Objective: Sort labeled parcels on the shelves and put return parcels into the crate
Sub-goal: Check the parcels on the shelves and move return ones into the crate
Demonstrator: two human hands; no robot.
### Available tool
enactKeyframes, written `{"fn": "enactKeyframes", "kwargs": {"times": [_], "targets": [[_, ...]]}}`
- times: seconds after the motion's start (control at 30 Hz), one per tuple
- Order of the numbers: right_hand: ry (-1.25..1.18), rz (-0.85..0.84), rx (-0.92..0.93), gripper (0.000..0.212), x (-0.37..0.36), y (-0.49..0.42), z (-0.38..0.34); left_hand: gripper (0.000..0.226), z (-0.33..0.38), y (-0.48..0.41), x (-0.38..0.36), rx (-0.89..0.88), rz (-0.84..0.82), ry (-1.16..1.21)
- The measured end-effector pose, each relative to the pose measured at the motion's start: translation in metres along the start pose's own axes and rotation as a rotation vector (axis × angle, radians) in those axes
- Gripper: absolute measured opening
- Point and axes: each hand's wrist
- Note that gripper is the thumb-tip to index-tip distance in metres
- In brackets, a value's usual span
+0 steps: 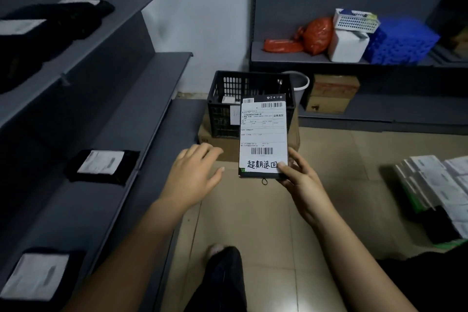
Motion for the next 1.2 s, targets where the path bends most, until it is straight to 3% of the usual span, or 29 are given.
{"fn": "enactKeyframes", "kwargs": {"times": [0.37,0.53,0.9,1.2], "targets": [[-0.01,0.069,0.031,0.056,-0.056,-0.2,-0.044,0.041,-0.118,-0.203,-0.018,-0.074,-0.003,0.031],[0.011,0.076,0.033,0.055,-0.046,-0.284,-0.066,0.03,-0.136,-0.282,-0.045,-0.088,0.009,0.057],[0.099,0.008,-0.037,0.055,-0.002,-0.465,-0.121,0.033,-0.148,-0.45,-0.096,-0.021,0.016,0.086],[0.091,0.052,-0.124,0.059,0.01,-0.563,-0.128,0.034,-0.183,-0.539,-0.132,-0.031,-0.097,0.103]]}}
Point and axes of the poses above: each hand's wrist, its own y-axis away from the middle knuckle, its own x-axis out of the back of the hand, z = x × y, and after that the axes turned 5 degrees about -z, right-handed
